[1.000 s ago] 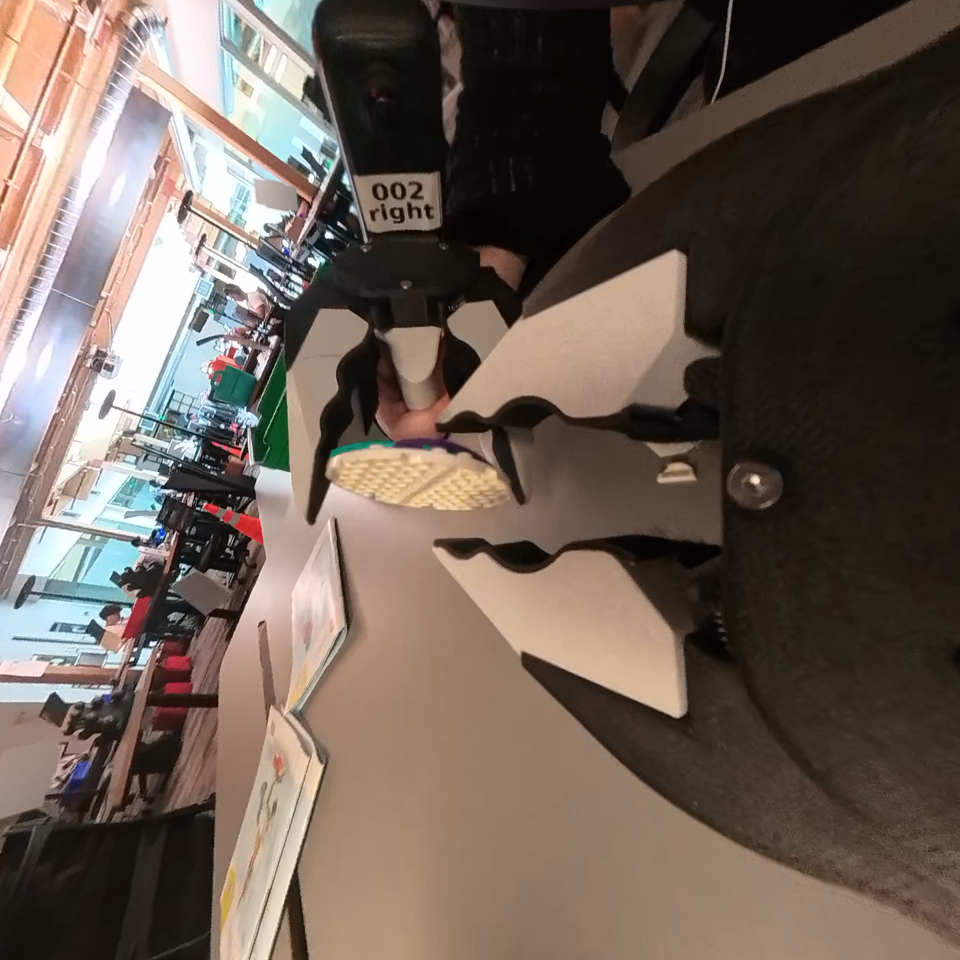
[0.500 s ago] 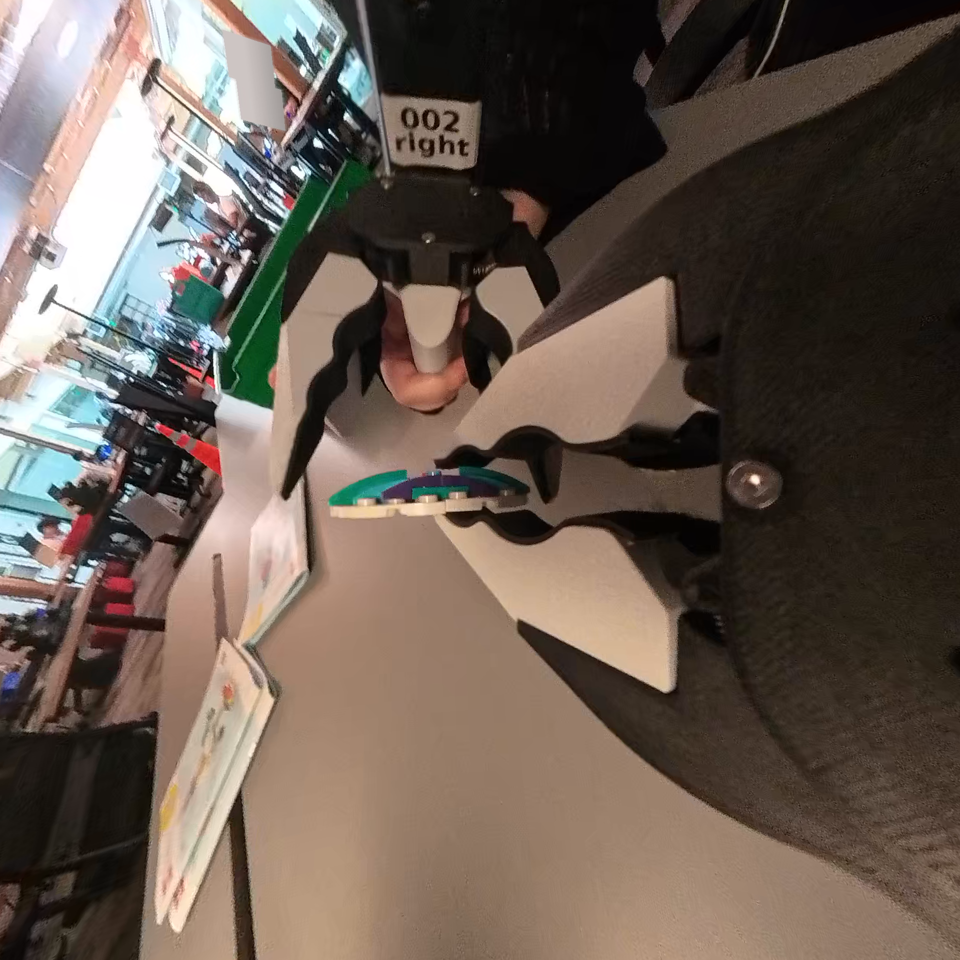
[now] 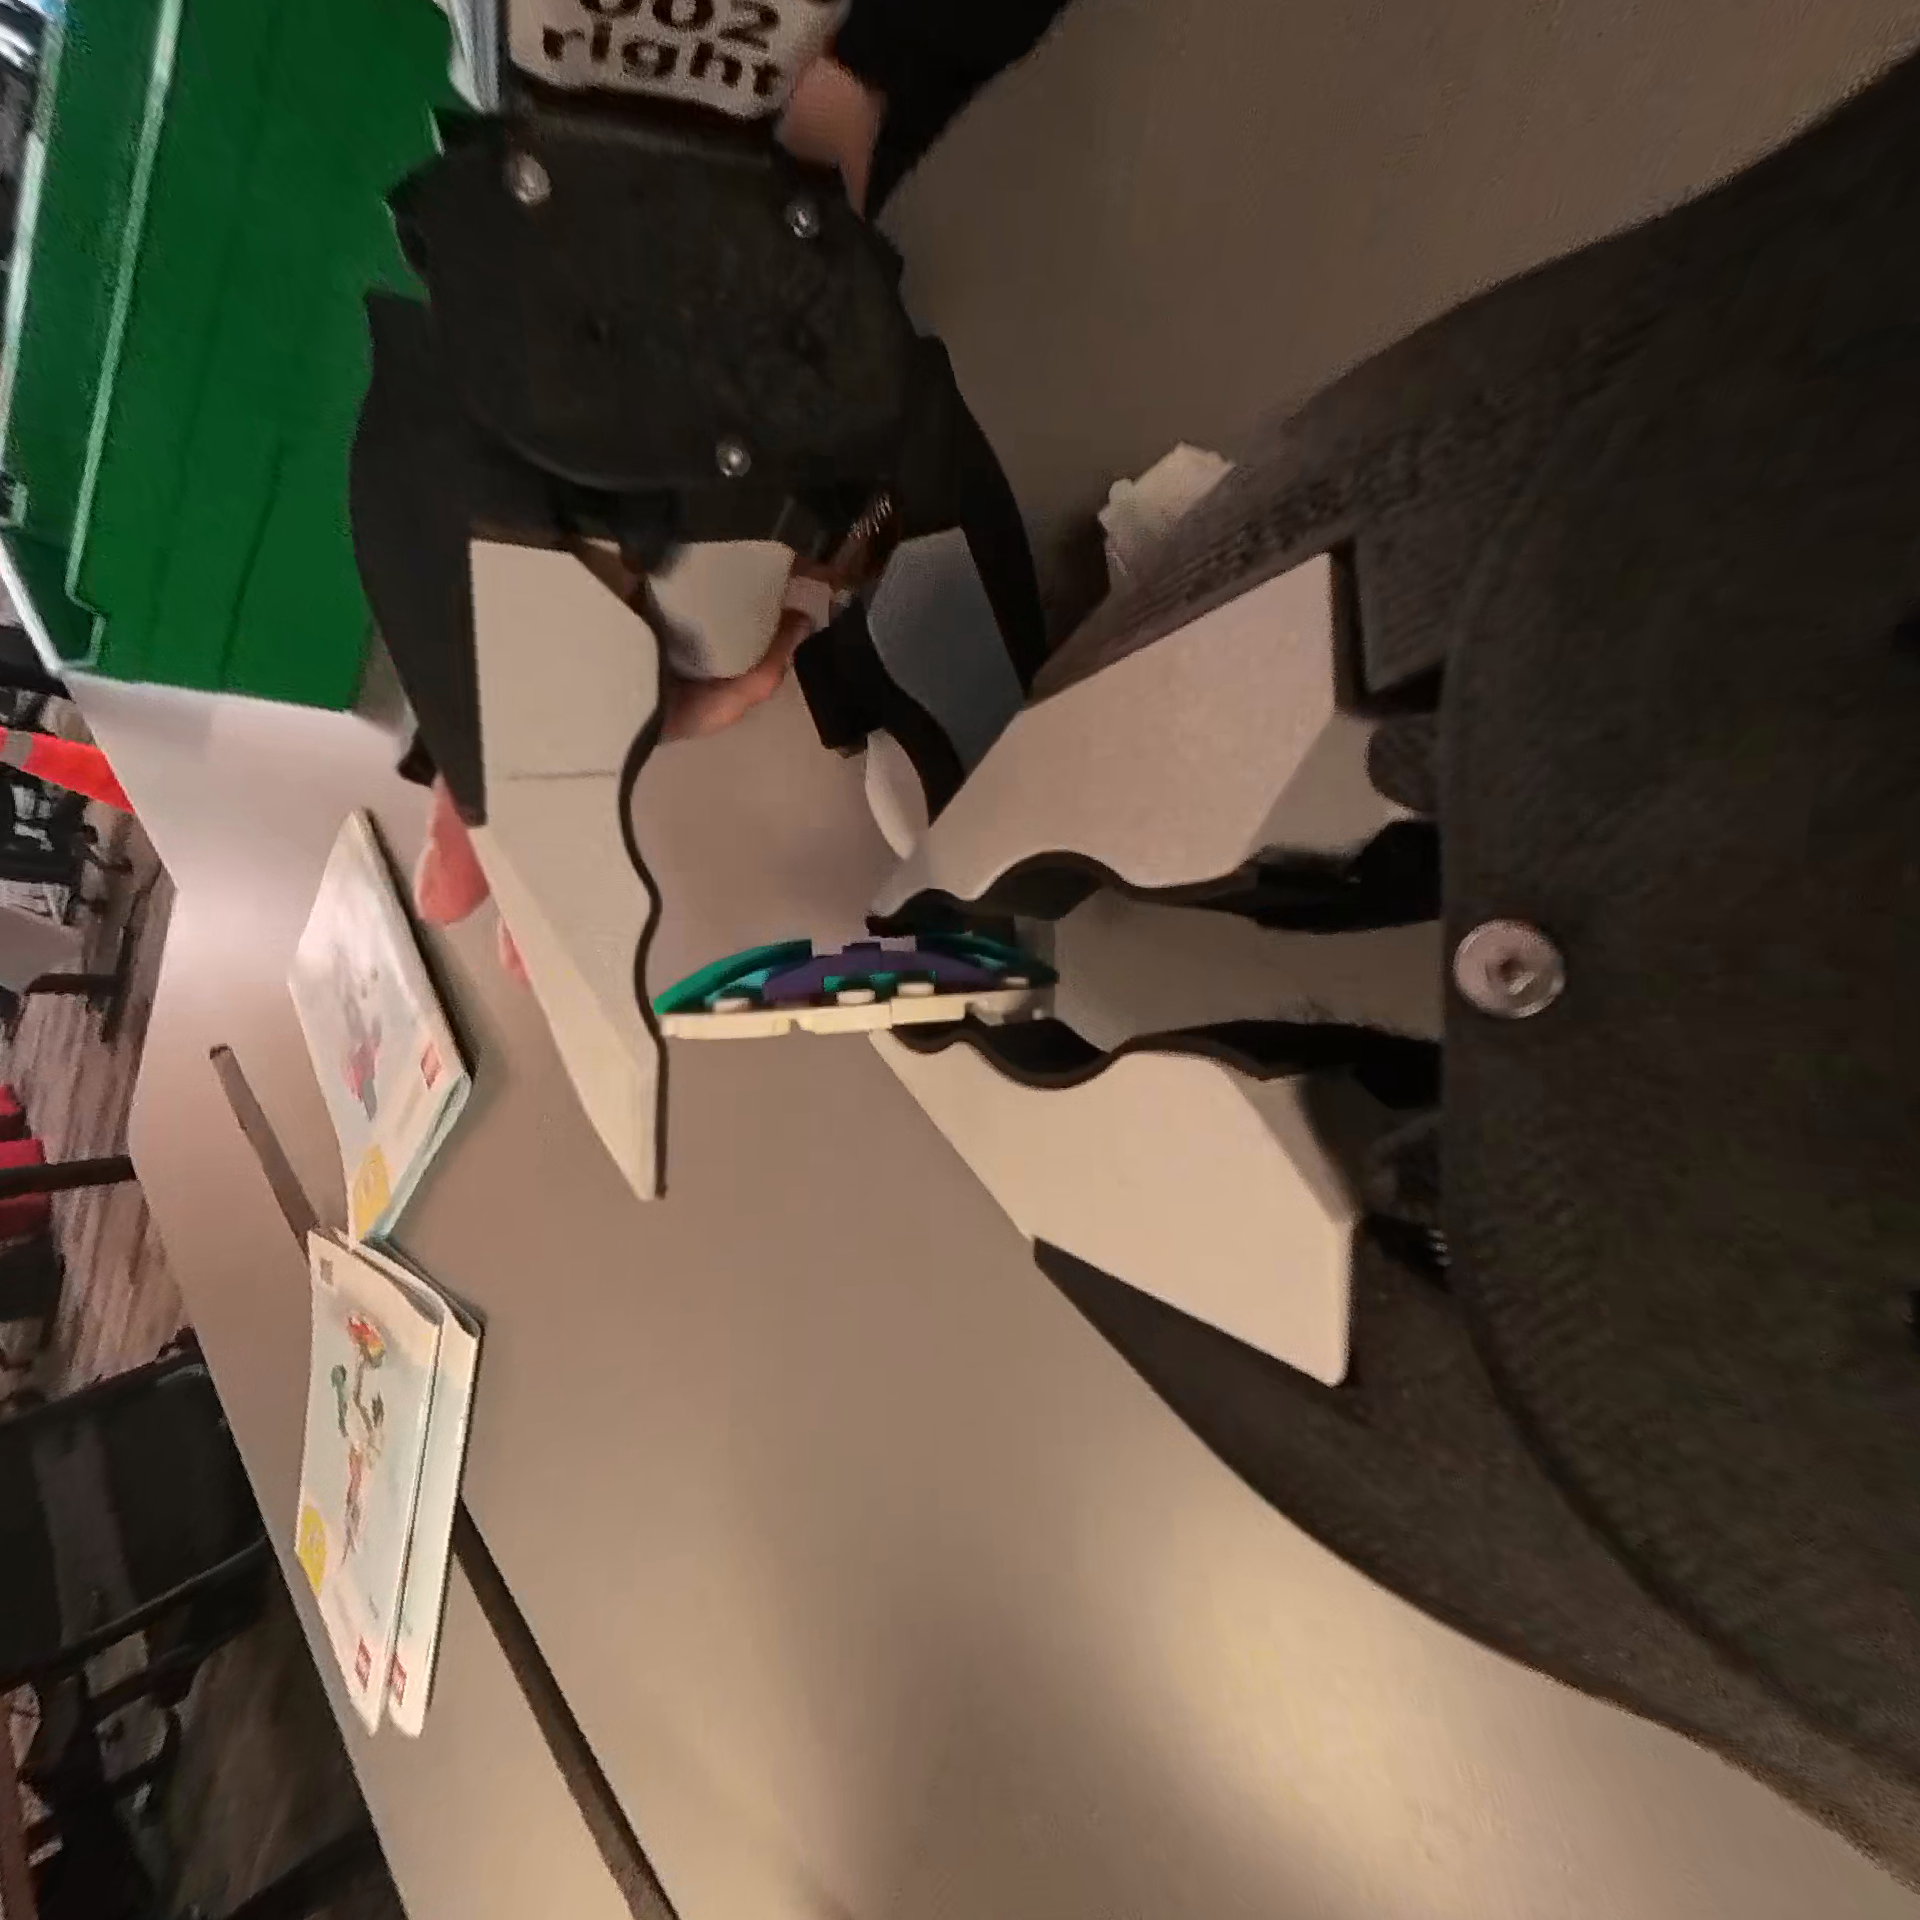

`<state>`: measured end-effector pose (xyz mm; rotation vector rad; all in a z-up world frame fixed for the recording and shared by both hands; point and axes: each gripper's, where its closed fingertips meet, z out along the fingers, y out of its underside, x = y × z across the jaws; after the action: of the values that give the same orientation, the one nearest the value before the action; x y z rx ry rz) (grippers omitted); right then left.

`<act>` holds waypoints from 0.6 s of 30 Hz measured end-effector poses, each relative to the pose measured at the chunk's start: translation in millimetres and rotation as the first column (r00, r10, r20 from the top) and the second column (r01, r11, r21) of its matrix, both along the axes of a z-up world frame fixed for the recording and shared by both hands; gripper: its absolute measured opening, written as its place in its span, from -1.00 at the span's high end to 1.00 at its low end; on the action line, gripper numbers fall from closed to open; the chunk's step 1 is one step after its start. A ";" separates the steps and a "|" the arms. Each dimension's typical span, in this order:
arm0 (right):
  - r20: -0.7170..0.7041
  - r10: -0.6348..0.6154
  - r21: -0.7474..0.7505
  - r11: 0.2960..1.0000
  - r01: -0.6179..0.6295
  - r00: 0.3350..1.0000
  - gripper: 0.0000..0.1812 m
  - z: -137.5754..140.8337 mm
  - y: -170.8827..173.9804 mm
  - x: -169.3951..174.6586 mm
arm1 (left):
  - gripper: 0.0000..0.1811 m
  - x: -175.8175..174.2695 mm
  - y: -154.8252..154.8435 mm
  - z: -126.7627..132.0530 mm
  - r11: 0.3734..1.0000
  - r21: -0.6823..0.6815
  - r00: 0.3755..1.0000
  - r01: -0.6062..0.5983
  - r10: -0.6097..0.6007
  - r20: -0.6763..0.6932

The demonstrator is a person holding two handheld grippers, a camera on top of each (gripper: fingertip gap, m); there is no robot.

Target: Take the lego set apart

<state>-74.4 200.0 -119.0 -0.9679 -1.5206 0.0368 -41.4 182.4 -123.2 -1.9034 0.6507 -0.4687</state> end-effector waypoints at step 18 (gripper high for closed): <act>0.110 -0.121 0.217 0.971 0.095 0.987 0.29 -3.6 12.2 -6.1 | 0.86 -14.5 6.9 -8.2 0.995 -0.052 0.996 -0.086 0.084 -0.039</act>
<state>-80.5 212.2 -122.6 -0.8927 -1.5459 -0.2622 -56.0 189.3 -131.3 -1.9864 0.5830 -0.4013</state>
